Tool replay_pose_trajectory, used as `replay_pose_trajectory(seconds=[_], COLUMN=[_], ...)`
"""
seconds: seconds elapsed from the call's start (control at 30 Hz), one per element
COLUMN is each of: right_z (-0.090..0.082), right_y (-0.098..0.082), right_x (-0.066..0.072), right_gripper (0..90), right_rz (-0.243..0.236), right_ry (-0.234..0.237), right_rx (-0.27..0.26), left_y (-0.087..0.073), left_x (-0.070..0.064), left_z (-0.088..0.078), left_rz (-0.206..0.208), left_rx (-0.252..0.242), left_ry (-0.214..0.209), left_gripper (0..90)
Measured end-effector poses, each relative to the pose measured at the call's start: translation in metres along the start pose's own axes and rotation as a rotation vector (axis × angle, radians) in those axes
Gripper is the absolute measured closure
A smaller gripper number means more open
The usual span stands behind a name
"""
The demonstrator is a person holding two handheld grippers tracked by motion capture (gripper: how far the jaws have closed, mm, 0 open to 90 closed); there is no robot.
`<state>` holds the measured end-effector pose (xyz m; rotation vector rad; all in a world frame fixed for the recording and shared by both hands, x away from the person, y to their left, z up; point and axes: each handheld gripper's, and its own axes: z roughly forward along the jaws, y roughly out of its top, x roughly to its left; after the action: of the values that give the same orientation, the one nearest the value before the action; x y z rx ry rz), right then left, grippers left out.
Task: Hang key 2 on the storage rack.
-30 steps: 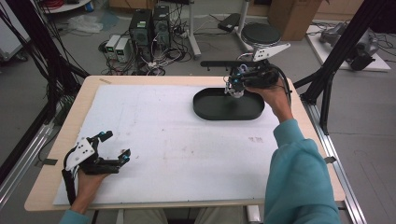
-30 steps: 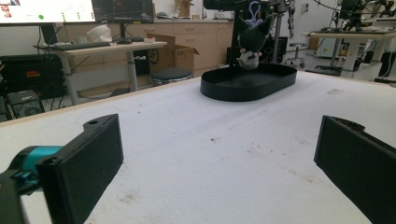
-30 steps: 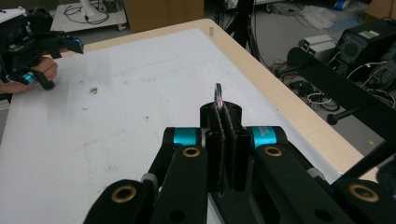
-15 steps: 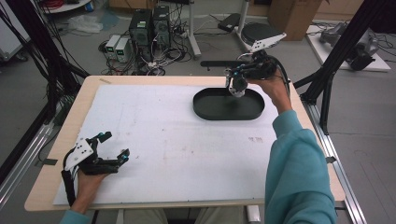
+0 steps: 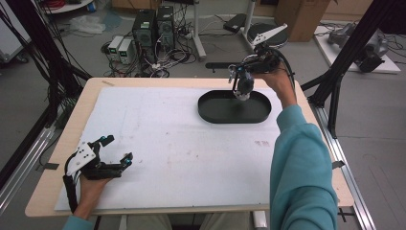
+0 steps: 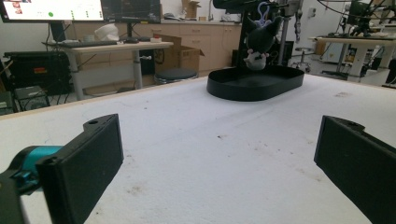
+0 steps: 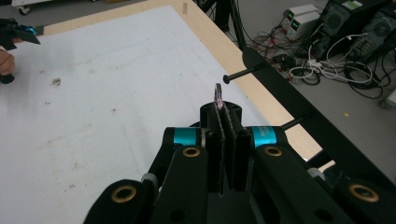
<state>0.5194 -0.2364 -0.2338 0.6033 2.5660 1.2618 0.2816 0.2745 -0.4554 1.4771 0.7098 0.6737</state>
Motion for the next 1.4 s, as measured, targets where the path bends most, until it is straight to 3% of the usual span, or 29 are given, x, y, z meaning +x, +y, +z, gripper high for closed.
replay_pose_trajectory(seconds=[0.1, 0.33, 0.7, 1.4], right_z=[0.003, 0.012, 0.026, 0.032], right_y=[-0.002, -0.005, -0.009, -0.013], right_x=[-0.004, -0.008, -0.017, -0.024], right_gripper=[88.7, 88.7, 88.7, 88.7], right_rz=[0.007, 0.023, 0.035, 0.047], right_ry=[-0.008, -0.016, -0.044, -0.075], right_rx=[0.024, 0.061, 0.104, 0.112], left_y=[0.0, -0.001, -0.003, -0.003], left_x=[-0.001, -0.001, -0.001, -0.001], left_z=[0.0, -0.001, -0.005, -0.005], left_rz=[0.002, 0.012, 0.009, 0.007], left_rx=[-0.003, -0.006, -0.058, -0.054], left_ry=[0.016, 0.004, 0.012, 0.011], left_gripper=[1.7, 1.7, 1.7, 1.7])
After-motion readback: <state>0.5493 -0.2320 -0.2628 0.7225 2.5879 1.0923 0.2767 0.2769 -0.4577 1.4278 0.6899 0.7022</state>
